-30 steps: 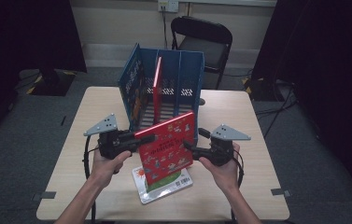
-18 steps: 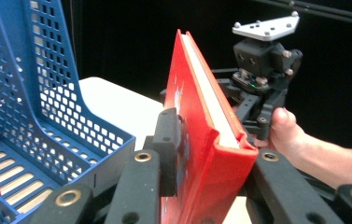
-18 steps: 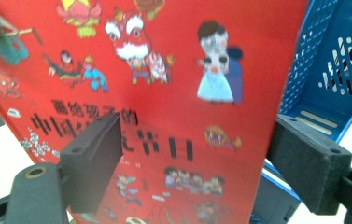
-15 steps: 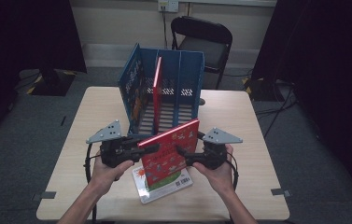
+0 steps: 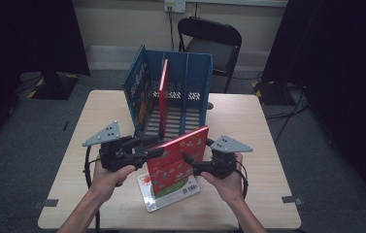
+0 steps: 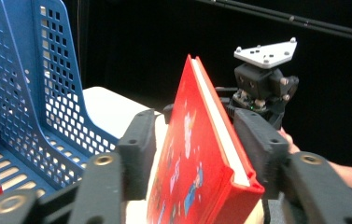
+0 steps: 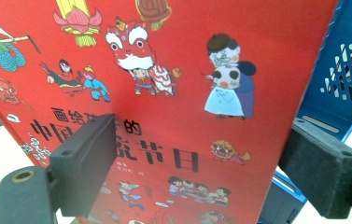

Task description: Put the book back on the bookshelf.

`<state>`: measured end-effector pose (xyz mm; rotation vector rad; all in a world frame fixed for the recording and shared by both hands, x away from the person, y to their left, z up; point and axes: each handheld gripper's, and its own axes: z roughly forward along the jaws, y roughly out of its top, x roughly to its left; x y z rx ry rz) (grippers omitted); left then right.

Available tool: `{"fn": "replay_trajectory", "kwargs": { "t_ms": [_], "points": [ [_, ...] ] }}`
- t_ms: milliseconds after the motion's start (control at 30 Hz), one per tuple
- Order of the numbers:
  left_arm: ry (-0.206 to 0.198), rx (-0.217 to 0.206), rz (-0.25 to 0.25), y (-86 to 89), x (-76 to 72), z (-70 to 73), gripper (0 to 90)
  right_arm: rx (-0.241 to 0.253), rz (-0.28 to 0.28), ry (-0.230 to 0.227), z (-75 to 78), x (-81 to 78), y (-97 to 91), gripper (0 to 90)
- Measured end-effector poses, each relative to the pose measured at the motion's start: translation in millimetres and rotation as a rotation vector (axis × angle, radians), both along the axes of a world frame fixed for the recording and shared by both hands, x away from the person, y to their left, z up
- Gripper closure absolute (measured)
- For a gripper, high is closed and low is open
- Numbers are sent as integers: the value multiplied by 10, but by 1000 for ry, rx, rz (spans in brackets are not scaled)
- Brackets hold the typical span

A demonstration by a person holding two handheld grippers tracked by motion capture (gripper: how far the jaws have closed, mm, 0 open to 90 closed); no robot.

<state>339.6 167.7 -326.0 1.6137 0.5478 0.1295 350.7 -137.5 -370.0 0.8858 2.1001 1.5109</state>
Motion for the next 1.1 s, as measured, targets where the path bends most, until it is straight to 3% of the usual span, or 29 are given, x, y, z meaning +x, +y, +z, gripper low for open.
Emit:
{"fn": "replay_trajectory", "kwargs": {
  "t_ms": [267, 367, 467, 567, 667, 767, 900, 1100],
  "points": [
    [15, -54, -13, 142, 29, 77, 389, 0, 1, -1, -4, 3, -1, 141],
    [10, -41, 20, 215, 38, 126, 343, -1, -1, 2, -4, -2, 0, 141],
    [0, -54, 51, 308, 58, 141, 368, -3, -1, -1, -4, -5, 2, 141],
    [21, -25, 92, 348, 121, 67, 392, -4, -2, -4, -2, -6, 0, 142],
    [45, 48, 132, 299, 220, -108, 417, -9, -4, -6, 3, -12, 6, 141],
    [74, 81, 147, 242, 293, -268, 428, -9, -2, -7, 9, -10, 5, 142],
    [92, 114, 120, 159, 310, -348, 403, -9, -2, -4, 20, 4, 8, 148],
    [99, 110, 68, 92, 288, -378, 397, -3, -10, -3, 48, 34, 27, 151]
  ]
}}
